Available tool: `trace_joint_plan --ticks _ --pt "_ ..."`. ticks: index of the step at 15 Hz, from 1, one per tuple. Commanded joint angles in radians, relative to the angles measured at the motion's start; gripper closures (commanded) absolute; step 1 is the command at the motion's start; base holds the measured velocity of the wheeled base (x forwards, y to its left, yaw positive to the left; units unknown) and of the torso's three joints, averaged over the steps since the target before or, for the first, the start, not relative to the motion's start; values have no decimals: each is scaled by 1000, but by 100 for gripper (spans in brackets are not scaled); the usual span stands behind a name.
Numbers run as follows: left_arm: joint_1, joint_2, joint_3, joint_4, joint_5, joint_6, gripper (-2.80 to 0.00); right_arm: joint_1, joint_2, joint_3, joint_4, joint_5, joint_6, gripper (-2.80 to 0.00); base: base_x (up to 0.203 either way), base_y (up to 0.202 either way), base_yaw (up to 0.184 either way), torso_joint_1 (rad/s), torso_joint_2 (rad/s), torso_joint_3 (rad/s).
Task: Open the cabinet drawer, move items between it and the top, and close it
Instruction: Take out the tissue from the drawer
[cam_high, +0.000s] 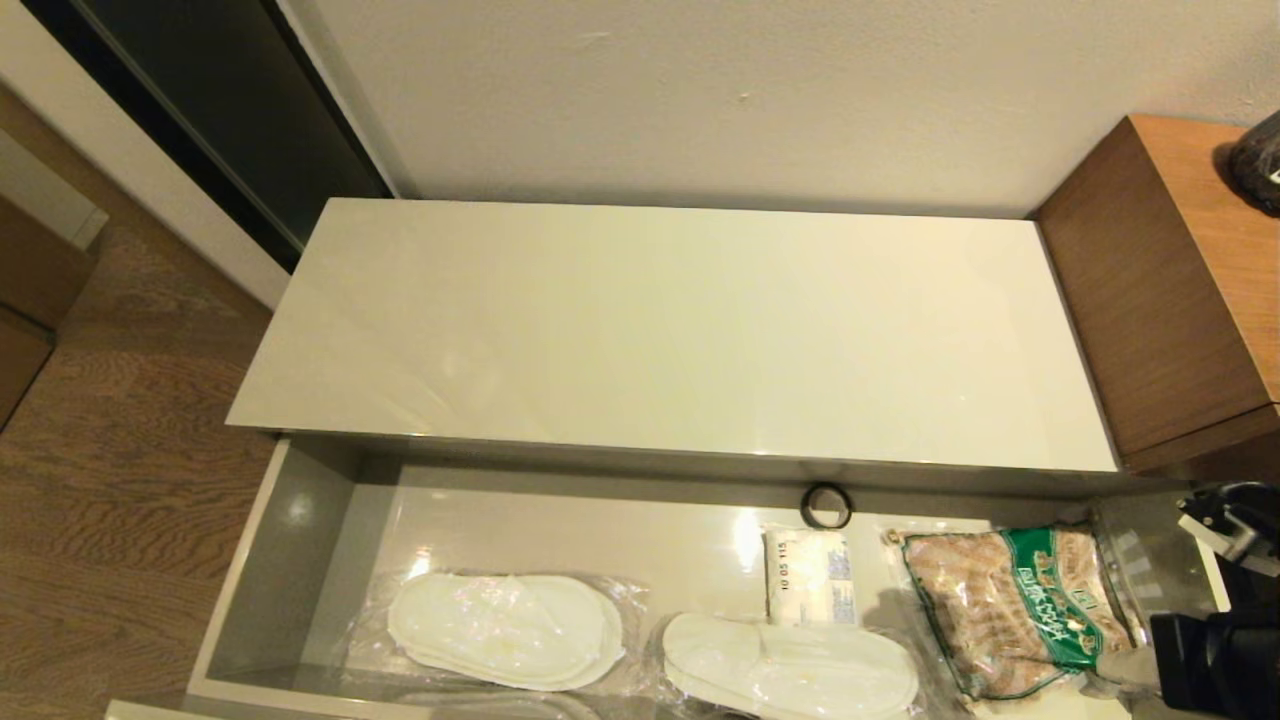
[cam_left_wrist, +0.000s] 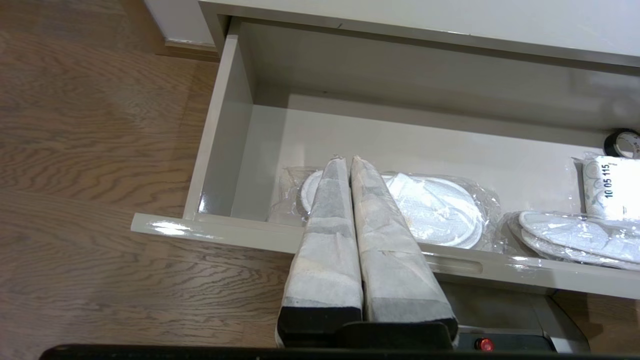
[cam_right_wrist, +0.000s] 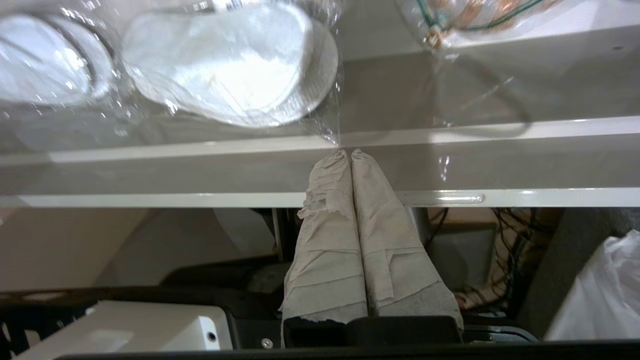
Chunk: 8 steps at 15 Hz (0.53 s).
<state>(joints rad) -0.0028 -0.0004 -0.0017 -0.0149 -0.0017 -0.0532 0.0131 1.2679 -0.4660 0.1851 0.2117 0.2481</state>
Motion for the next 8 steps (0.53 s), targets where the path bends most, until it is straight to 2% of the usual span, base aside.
trace_joint_plan --ticks 1,8 --pt "0 0 0 0 0 0 0 11 45 -3 -2 2 -2 0 0 0 0 0 0 0" --pt "0 0 0 0 -1 0 0 96 68 -2 -209 -3 9 0 0 0 0 0 0 0"
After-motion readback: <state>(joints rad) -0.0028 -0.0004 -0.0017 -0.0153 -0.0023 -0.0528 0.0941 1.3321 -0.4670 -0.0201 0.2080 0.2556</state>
